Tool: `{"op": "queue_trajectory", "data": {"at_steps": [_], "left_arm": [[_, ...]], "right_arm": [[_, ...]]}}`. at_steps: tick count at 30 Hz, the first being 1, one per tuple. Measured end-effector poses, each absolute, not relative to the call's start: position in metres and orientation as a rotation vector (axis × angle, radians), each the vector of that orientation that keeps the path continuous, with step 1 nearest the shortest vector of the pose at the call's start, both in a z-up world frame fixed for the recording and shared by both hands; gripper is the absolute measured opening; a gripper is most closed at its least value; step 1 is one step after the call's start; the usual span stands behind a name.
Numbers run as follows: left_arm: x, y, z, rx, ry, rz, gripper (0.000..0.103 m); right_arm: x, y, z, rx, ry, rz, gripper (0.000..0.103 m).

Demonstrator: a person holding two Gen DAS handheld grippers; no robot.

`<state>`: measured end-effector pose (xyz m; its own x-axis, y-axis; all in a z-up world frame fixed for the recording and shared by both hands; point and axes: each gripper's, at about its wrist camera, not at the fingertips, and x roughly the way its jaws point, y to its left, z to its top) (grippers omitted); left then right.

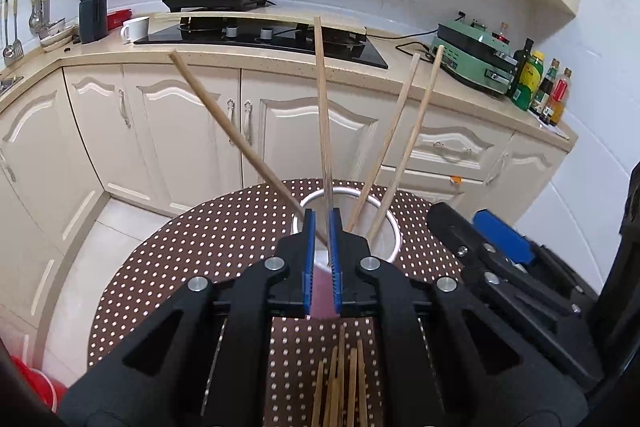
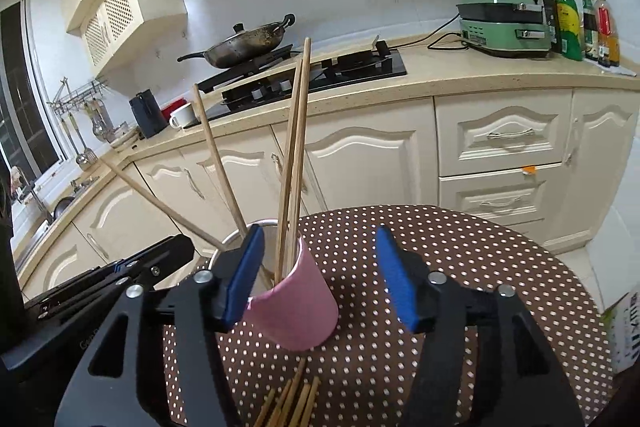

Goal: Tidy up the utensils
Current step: 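Lower the left chopstick into the cup while the right tool releases its chopstick in, then raise both open tools away from the cup and back toward the bundle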

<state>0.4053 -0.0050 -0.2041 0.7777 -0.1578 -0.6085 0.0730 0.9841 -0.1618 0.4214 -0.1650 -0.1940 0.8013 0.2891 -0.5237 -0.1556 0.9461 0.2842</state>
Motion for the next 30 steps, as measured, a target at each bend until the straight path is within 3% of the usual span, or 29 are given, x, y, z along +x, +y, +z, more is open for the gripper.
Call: {"op": "queue_trajectory", "data": {"at_steps": [13,19,21,23,30], "left_arm": [[0.348,0.004,-0.157,-0.102,0.701,-0.109,0.008],[0.305,0.006,-0.138,-0.098,0.724,-0.109,0.009],[0.291,0.005,-0.135,-0.093,0.732,-0.113,0.019],[0.276,0.003,-0.13,-0.082,0.723,-0.116,0.051],[0.225,-0.002,-0.116,-0.045,0.704,-0.122,0.054]], "right_arm": [[0.365,-0.186,-0.138,0.209,0.65,0.197,0.082],[0.329,-0.188,-0.12,0.155,0.67,0.184,0.088],[0.315,-0.19,-0.114,0.141,0.667,0.184,0.091],[0.302,-0.191,-0.109,0.136,0.667,0.183,0.093],[0.259,-0.193,-0.099,0.131,0.681,0.172,0.093]]}}
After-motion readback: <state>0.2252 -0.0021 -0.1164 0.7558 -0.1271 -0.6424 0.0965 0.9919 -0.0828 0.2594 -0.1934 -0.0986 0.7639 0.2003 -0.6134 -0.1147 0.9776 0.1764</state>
